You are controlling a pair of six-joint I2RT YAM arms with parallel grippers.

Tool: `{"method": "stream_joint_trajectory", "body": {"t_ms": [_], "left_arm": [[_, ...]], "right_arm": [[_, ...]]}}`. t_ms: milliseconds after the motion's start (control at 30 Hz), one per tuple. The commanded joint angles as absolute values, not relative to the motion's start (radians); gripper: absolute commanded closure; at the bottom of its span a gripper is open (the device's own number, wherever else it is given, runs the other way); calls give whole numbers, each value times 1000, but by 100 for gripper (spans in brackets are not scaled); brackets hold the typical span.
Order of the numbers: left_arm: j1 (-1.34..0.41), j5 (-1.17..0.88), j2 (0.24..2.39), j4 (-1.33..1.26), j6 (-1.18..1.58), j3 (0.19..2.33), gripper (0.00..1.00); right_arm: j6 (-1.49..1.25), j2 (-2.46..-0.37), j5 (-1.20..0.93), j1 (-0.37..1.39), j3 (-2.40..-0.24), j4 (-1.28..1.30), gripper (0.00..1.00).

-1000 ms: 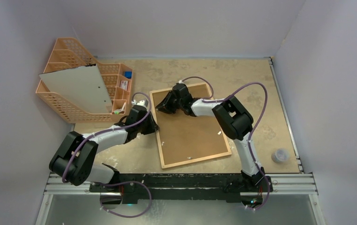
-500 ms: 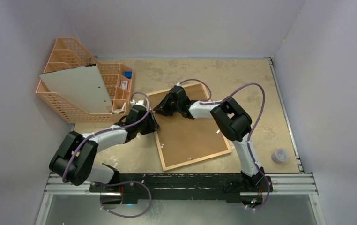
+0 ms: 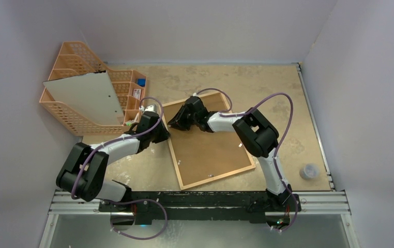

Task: Put the photo into the frame
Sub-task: Install the photo frame at the center of the board.

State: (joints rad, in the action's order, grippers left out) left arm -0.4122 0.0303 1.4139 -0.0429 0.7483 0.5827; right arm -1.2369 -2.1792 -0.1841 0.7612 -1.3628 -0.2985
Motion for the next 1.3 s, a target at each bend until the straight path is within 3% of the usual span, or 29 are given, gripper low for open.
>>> {"method": "stream_joint_trajectory", "body": {"t_ms": [0, 533, 967, 1267], "left_arm": [[-405, 20, 1420, -78, 746, 592, 79], [-403, -29, 1468, -92, 700, 597, 86], [-403, -9, 1450, -78, 694, 592, 86], [-403, -31, 1437, -111, 674, 578, 93]], "right_arm": [[-1196, -2151, -173, 768, -1349, -223, 71], [-1176, -2219, -230, 768, -1389, -272, 73], [-1143, -2083, -46, 739, -1326, -249, 73], [-1105, -2159, -141, 735, -1370, -270, 74]]}}
